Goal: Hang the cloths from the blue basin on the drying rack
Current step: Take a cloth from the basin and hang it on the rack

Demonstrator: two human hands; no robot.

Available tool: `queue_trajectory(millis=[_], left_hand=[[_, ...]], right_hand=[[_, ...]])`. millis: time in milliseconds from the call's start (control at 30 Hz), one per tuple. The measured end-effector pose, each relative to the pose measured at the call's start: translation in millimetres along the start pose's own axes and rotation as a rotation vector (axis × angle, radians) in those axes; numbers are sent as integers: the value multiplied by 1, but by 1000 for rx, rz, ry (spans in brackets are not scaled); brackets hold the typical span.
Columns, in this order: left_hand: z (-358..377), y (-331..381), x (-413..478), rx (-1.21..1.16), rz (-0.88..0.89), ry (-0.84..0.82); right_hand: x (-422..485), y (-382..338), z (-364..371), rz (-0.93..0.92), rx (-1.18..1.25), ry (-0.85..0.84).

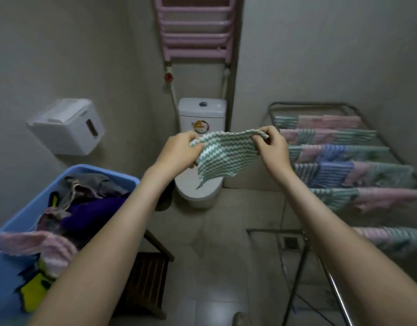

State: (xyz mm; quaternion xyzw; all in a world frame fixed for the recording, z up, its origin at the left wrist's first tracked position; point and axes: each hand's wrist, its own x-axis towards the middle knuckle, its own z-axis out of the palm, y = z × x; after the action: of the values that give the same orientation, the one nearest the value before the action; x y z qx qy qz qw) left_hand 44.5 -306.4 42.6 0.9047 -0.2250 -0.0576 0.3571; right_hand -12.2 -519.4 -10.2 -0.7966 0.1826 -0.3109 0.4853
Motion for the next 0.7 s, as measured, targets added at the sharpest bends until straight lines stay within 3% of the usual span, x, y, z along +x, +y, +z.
queue_trajectory(millis=[300, 467, 700], left_hand=[[109, 99, -2, -62, 296, -376], [196, 164, -32, -150, 420, -708], [285, 225, -82, -185, 464, -1138]], right_hand=[[-39, 48, -161, 127, -106, 299], [-96, 81, -264, 242, -169, 466], [-174, 112, -363, 391, -240, 642]])
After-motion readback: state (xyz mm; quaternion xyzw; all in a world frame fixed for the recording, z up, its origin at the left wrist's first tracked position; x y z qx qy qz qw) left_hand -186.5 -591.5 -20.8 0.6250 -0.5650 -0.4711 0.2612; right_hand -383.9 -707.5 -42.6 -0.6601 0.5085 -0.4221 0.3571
